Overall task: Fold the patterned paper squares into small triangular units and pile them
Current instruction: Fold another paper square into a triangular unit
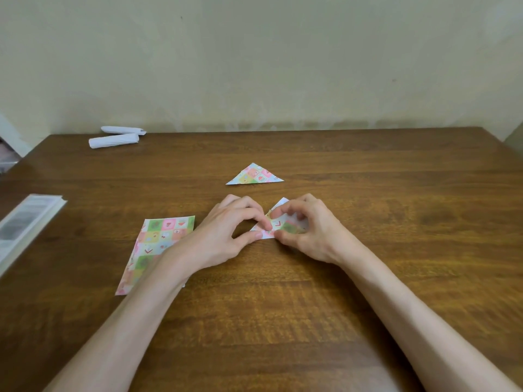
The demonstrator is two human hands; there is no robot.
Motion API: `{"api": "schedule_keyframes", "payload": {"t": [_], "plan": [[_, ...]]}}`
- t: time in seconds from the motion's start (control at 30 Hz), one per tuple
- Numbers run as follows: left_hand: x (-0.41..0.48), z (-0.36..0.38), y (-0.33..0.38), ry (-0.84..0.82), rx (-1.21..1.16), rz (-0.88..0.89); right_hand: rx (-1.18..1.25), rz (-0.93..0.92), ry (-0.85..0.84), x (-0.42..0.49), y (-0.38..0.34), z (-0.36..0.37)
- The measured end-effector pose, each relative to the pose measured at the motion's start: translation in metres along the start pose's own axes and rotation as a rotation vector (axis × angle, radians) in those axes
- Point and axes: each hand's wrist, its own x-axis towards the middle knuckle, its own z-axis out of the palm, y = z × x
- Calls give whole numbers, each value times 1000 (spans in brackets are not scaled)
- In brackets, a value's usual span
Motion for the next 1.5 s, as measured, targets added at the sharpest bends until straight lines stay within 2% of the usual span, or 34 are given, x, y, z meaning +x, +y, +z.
{"api": "schedule_keyframes", "payload": {"t": [0.77, 1.13, 1.4, 1.5], "plan": [[0, 0, -2, -28, -29, 2, 171, -56, -43, 6, 20, -11], [-1, -11, -7, -108, -30, -29, 289, -44, -114, 13, 29, -21], [-3, -18, -11, -136, -9, -31, 306, -50, -108, 13, 29, -20], [-3, -18, -10, -136, -6, -30, 442, -53, -36, 7, 28, -22]]}}
